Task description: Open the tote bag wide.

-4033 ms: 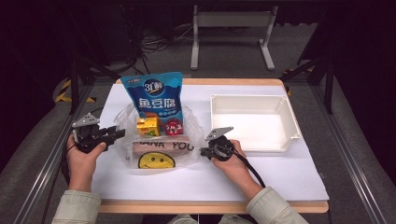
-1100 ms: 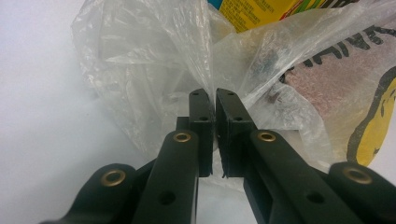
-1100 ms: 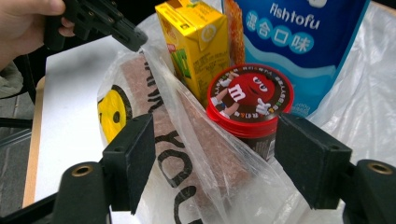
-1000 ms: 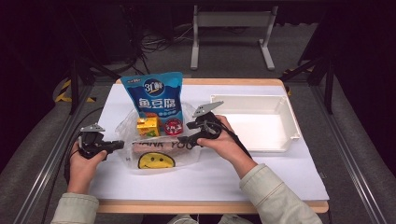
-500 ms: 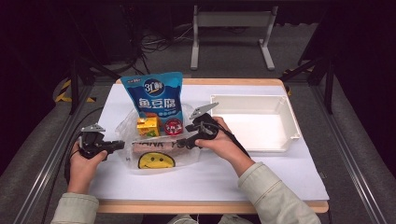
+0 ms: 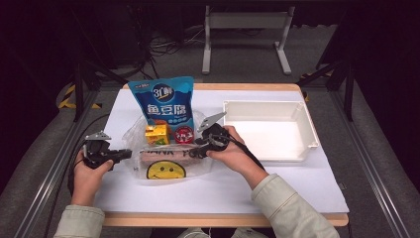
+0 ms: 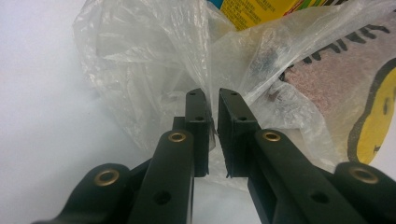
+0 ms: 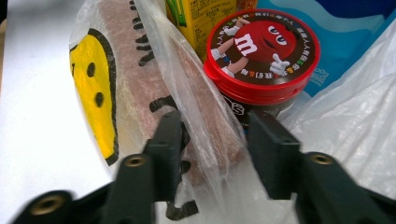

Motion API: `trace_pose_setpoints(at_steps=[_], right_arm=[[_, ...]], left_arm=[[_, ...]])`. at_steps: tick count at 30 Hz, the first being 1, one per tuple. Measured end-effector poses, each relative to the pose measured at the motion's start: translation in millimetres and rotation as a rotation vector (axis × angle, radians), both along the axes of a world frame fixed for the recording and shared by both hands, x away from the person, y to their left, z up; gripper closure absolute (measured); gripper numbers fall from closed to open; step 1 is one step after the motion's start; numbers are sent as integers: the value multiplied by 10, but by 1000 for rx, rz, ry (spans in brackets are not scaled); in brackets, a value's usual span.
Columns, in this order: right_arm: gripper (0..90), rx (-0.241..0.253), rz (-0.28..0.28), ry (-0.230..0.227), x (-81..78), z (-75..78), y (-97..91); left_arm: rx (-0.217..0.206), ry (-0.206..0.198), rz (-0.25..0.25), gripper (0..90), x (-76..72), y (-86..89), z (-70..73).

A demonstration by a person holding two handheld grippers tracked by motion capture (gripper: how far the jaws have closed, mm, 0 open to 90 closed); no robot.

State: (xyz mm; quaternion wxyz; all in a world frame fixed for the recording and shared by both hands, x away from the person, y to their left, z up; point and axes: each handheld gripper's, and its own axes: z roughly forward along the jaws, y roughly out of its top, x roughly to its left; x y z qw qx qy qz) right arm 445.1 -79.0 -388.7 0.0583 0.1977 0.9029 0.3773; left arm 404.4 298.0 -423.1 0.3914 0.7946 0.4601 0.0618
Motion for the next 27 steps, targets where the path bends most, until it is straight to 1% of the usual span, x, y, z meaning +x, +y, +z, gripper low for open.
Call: trace_pose_setpoints(at_steps=[4, 7, 10, 12, 15, 16, 17, 18, 19, 21, 23, 24, 27], right_arm=[[808, -7, 20, 0, -32, 27, -12], [888, 1, 31, -7, -63, 57, -27], [899, 11, 35, -13, -92, 82, -38], [900, 28, 50, -19, -156, 121, -67], [900, 36, 68, -14, -230, 134, -92], [900, 36, 68, -14, -230, 134, -92], [900, 40, 83, -8, -286, 125, -109], [900, 41, 88, -8, -305, 119, -115], [900, 40, 96, -5, -330, 110, -123], [900, 41, 100, -1, -357, 99, -130], [900, 43, 113, 5, -426, 66, -162], [900, 43, 113, 5, -426, 66, -162], [900, 48, 120, 20, -491, 24, -200]], left_arm=[[-1, 0, 0, 825, 0, 1, -1], [-3, -1, 2, 826, -2, 7, 1], [-3, -2, 2, 828, -3, 10, 1], [-3, -1, 0, 831, -4, 13, -1], [-2, 1, -2, 839, -6, 12, -3], [-2, 1, -2, 842, -6, 12, -3], [-2, 0, -5, 844, -6, 13, -4], [1, 2, -5, 847, -8, 13, -3], [-6, 8, -5, 854, -12, 8, -6], [-6, 8, -5, 865, -13, 8, -7], [-5, 10, -7, 875, -15, 14, -11], [-5, 10, -7, 879, -15, 14, -11], [-7, 13, -11, 893, -14, 16, -17]])
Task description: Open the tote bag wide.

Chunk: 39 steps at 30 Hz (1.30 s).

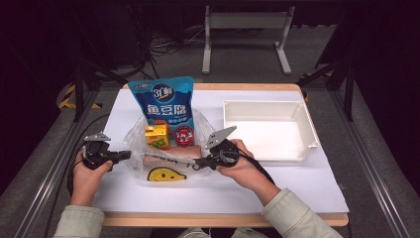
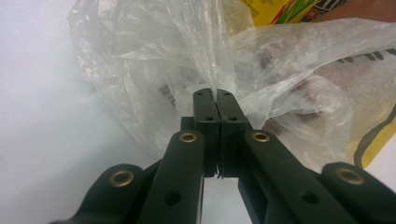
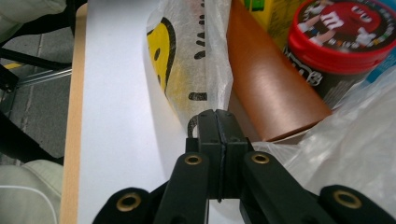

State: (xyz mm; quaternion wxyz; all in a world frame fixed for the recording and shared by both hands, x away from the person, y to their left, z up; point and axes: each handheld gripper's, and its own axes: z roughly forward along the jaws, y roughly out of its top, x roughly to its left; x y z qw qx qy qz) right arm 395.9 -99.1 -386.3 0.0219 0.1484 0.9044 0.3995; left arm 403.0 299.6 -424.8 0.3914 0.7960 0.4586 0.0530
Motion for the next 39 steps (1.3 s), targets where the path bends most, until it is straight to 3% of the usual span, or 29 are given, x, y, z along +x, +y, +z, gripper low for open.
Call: trace_pose_setpoints(at_steps=[15, 22, 25, 32, 36, 39], right_arm=[[900, -18, 23, 55, -148, -266, -35], [900, -65, 20, 84, -149, -459, -9], [900, -72, 10, 95, -149, -499, 3], [900, -73, 4, 98, -138, -535, 21], [900, -70, 2, 99, -139, -534, 21], [900, -66, 1, 98, -139, -534, 26]], left_arm=[[2, 14, 2, 900, 4, -2, -19], [2, 14, 5, 899, 2, 1, -23], [3, -5, 6, 875, -10, 4, -2], [-26, -58, 11, 637, -105, 45, 158], [-56, -107, -10, 608, -218, 41, 327], [-42, -138, -44, 606, -296, -37, 437]])
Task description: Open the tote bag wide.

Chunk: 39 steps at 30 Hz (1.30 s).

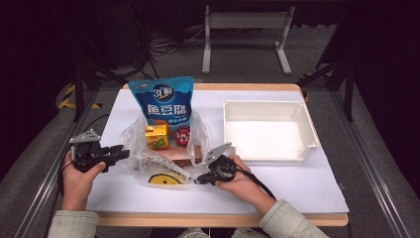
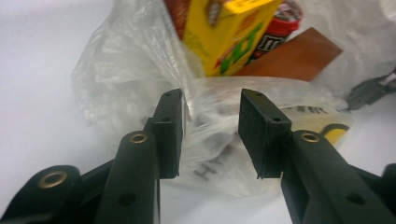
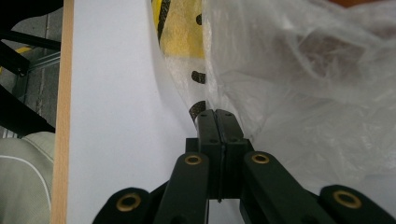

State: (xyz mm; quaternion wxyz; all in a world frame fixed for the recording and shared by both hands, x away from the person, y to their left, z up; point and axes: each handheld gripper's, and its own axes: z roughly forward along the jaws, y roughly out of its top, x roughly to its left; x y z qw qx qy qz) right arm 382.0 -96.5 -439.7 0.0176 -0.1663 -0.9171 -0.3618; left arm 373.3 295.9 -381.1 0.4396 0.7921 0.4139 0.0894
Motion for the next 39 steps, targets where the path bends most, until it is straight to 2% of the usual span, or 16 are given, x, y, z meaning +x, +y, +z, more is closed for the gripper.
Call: trace_pose_setpoints(at_steps=[3, 6, 8, 14, 18, 19, 22, 24, 27, 28, 32, 35, 39], right_arm=[[900, 0, 7, -6, 4, -1, 2], [900, 4, 7, -7, 4, 1, 4], [900, 8, 4, -2, 1, 4, 6], [899, 15, 5, 2, 4, 3, 4], [898, 20, 9, 11, 9, -7, 9], [897, 21, 9, 12, 10, -9, 11], [895, 22, 15, 9, 13, -12, 18], [895, 28, 12, 13, 8, -9, 27], [894, 31, 10, 14, 8, -6, 25], [894, 33, 10, 14, 8, -4, 24], [894, 42, 9, 13, 13, 1, 19], [895, 45, 7, 11, 16, 6, 17], [899, 63, 2, 2, 26, 30, 0]], left_arm=[[4, -14, -25, 606, -31, -66, 44], [21, -39, -78, 598, -43, -200, 74], [21, -24, -100, 586, -25, -261, 40], [39, 21, -104, 506, 58, -356, -105], [65, 10, -106, 475, 100, -411, -149], [83, 10, -104, 468, 113, -441, -165], [108, 17, -103, 457, 134, -485, -195], [141, 20, -100, 488, 150, -515, -226], [141, 15, -90, 556, 140, -509, -225], [147, 5, -88, 616, 130, -495, -213], [131, 12, -98, 866, 103, -463, -195], [135, 14, -111, 890, 72, -451, -176], [115, 15, -122, 898, -6, -380, -126]])
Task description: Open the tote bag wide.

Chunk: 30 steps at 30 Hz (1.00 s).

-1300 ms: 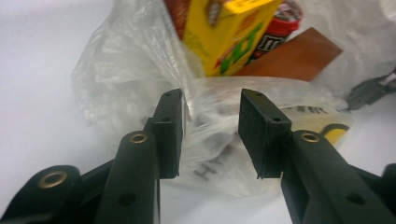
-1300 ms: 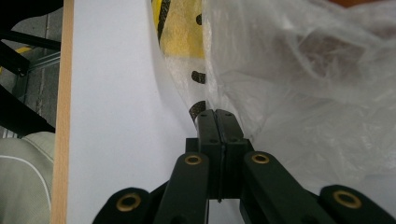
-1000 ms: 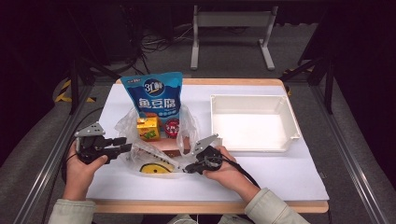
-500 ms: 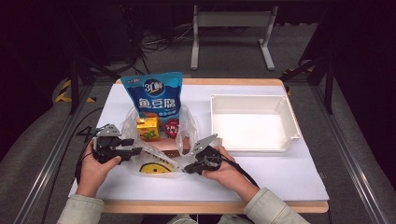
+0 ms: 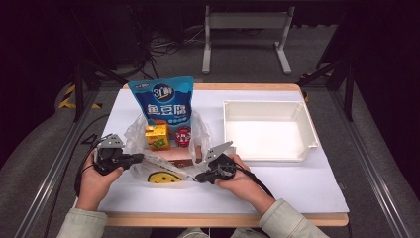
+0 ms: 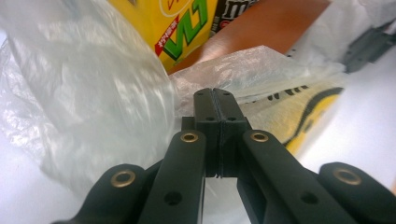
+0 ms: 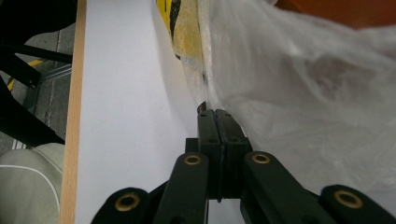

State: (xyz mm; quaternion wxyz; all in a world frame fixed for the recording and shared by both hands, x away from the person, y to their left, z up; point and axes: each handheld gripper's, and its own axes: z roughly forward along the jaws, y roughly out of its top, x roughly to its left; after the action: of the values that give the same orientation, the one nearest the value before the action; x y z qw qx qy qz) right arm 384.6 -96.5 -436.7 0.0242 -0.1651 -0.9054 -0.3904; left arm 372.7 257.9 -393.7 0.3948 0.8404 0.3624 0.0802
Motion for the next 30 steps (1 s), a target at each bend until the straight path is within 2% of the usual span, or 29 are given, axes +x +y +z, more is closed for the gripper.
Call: trace_pose_setpoints(at_steps=[3, 9, 14, 18, 21, 26, 30], right_arm=[[900, 15, -1, 0, -4, 20, 4], [900, 11, 13, 0, -3, 12, 55], [900, 0, 16, -1, 6, -5, 86], [900, -22, 0, 4, 38, -40, 77], [900, -30, -19, 4, 51, -55, 62], [900, -35, -46, 12, 69, -72, 5], [900, -40, -61, 7, 65, -70, -35]], left_arm=[[13, 31, 1, 899, -94, 55, -24], [23, 82, 8, 900, -234, 148, -136], [28, 137, 21, 900, -227, 188, -274], [49, 187, 28, 900, -177, 168, -391], [63, 201, 24, 900, -151, 157, -433], [44, 223, 20, 900, -129, 152, -480], [23, 219, 26, 900, -122, 147, -510]])
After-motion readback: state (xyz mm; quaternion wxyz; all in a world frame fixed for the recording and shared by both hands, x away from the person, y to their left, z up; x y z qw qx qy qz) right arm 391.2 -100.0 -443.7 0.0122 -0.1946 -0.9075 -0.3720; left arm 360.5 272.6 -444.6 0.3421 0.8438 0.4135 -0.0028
